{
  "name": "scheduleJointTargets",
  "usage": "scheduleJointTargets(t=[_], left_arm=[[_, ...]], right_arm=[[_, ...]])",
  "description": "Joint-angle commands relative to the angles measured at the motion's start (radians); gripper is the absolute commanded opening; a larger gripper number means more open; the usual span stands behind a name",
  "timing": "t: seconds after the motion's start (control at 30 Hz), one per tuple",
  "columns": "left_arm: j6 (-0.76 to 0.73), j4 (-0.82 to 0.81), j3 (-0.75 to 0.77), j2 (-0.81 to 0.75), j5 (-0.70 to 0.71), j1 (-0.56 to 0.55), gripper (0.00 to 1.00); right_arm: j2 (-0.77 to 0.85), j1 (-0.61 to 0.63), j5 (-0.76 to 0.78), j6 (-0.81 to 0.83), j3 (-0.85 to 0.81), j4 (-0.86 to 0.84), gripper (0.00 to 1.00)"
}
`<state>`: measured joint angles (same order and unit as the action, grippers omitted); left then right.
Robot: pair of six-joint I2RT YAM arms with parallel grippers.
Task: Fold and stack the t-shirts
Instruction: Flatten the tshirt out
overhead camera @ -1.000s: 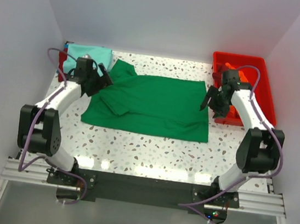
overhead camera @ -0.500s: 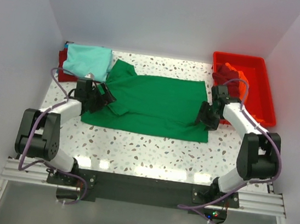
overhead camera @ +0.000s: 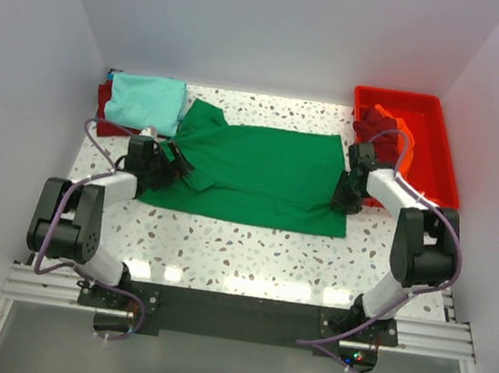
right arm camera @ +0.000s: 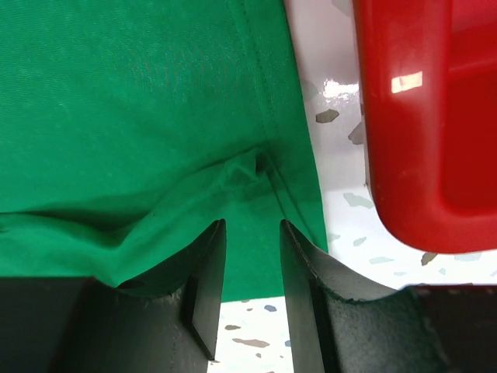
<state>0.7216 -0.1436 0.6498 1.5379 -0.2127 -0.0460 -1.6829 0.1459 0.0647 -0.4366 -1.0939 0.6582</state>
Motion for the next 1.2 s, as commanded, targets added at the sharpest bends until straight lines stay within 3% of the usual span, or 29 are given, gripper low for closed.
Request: scheduleJointTargets(t=[0.0,0.37,0.47,0.5,0.6,0.97,1.07,1.17], left_arm=[[-0.010,0.021,-0.041,0.016,0.018,0.003,0.94],[-0.016,0.056,-0.047,-0.004,0.047,0.005,0.94],[-0.019,0.065,-0.053,-0.013,0.053,0.005,0.94],[-0.017,0.070,-0.055,-0.013,0.053,0.005,0.95],[-0.019,0.081,-0.059,-0.016,0.064,0.005,0.95],[0.001,0.142,-0.081,-0.082,0.190,0.009,0.95],[-0.007,0.167,-0.085,-0.114,0.171,0.009,0.95],[-0.019,0.119,-0.079,-0.137,0.106,0.008,0.95]], right_arm=[[-0.009,-0.003,0.030,0.009,0.015,-0.055,0.37],[-0.049,-0.005,0.050,0.013,0.084,-0.108,0.34],[-0.057,-0.005,0.058,0.010,0.095,-0.117,0.20],[-0.058,-0.005,0.060,0.009,0.094,-0.117,0.09],[-0.063,-0.005,0.079,0.004,0.082,-0.092,0.02],[0.018,-0.014,0.185,0.004,0.066,0.044,0.04],[0.020,-0.016,0.184,0.013,0.058,0.054,0.07],[0.031,-0.016,0.138,0.027,0.037,0.049,0.16]])
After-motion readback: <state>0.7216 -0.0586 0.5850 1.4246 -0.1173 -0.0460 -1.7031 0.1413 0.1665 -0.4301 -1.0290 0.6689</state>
